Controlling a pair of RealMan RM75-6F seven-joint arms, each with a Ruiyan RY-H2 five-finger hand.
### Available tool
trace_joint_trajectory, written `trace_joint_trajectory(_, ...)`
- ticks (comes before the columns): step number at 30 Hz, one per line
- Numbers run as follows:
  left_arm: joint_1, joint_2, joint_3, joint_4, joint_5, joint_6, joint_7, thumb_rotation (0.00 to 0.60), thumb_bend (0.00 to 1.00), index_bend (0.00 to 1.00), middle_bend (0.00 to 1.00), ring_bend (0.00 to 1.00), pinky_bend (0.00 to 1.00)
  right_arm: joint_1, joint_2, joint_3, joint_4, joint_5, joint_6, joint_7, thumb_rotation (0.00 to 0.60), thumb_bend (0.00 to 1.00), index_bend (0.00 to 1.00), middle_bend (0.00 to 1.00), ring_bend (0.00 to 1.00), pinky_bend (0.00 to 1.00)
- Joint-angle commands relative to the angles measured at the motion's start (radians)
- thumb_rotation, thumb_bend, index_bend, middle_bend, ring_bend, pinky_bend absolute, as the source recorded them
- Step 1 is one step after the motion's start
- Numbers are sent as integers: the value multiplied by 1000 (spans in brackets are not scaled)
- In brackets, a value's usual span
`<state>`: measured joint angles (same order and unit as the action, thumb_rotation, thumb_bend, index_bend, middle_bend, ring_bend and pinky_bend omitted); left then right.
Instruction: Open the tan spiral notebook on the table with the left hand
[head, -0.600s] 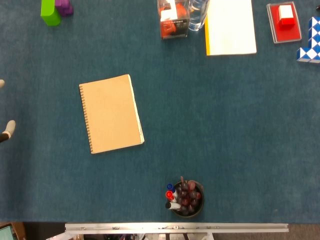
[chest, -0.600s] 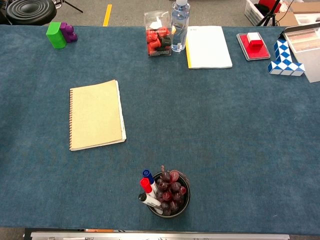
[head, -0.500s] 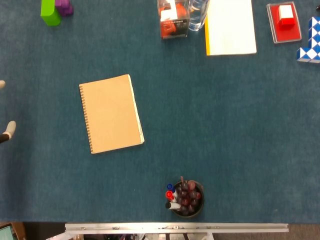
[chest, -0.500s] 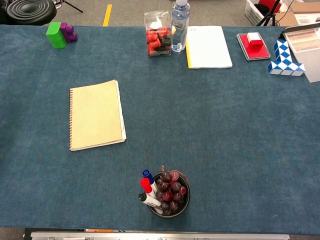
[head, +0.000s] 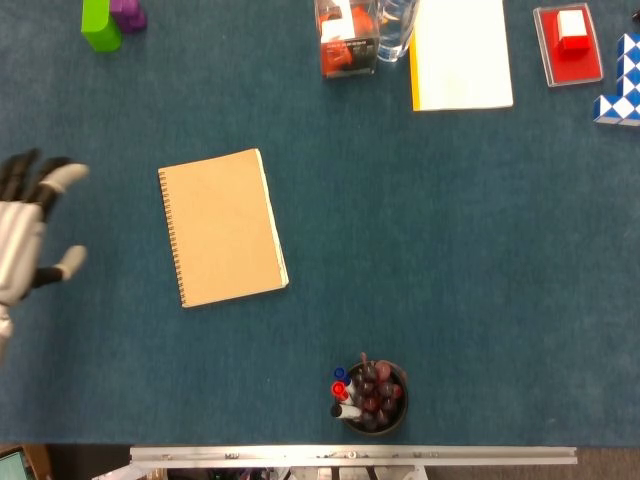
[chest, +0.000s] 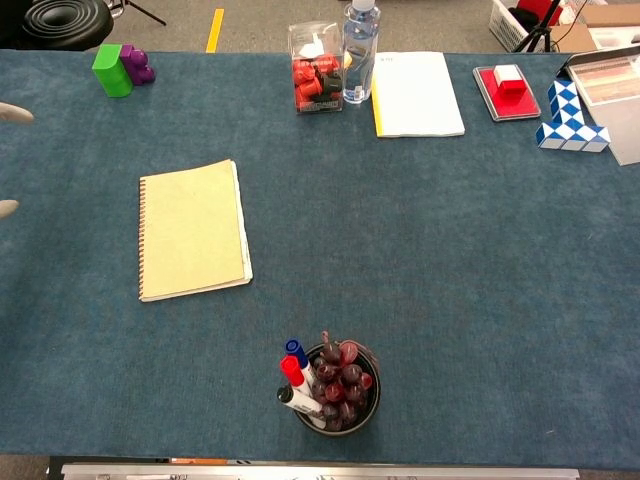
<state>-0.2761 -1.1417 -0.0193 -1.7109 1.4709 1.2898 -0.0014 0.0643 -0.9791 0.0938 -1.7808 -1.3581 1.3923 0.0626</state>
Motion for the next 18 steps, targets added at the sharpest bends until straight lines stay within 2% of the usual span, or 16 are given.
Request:
trace_joint_trajectory(1, -96, 30, 20, 31, 124, -101, -79, 600, 222, 167, 157, 21, 48, 1, 1, 0, -4, -3, 1, -1, 600, 278, 162, 248, 165, 214)
trace_joint_trajectory(6, -214, 14, 20, 83, 247, -191, -149, 600, 222, 177, 159, 20, 48, 1, 5, -2, -11, -3, 1, -7, 600, 277, 162, 248, 165, 214)
trace_joint_trajectory(10, -299, -12, 18, 123, 299, -261, -169, 600, 222, 185, 158, 20, 48, -1, 9, -1, -18, -3, 4, -8, 600, 277, 162, 248, 164, 214)
trace_joint_trajectory(14, -372, -38, 19, 154, 332, -332, -142, 600, 222, 196, 144, 19, 47, -3, 11, -4, -20, -1, 5, -11, 600, 278, 162, 248, 164, 214)
trace_joint_trajectory(18, -432, -68, 11, 174, 335, -404, -54, 600, 222, 205, 114, 18, 45, -2, 7, -6, -19, 3, 0, -14, 600, 277, 162, 248, 165, 214)
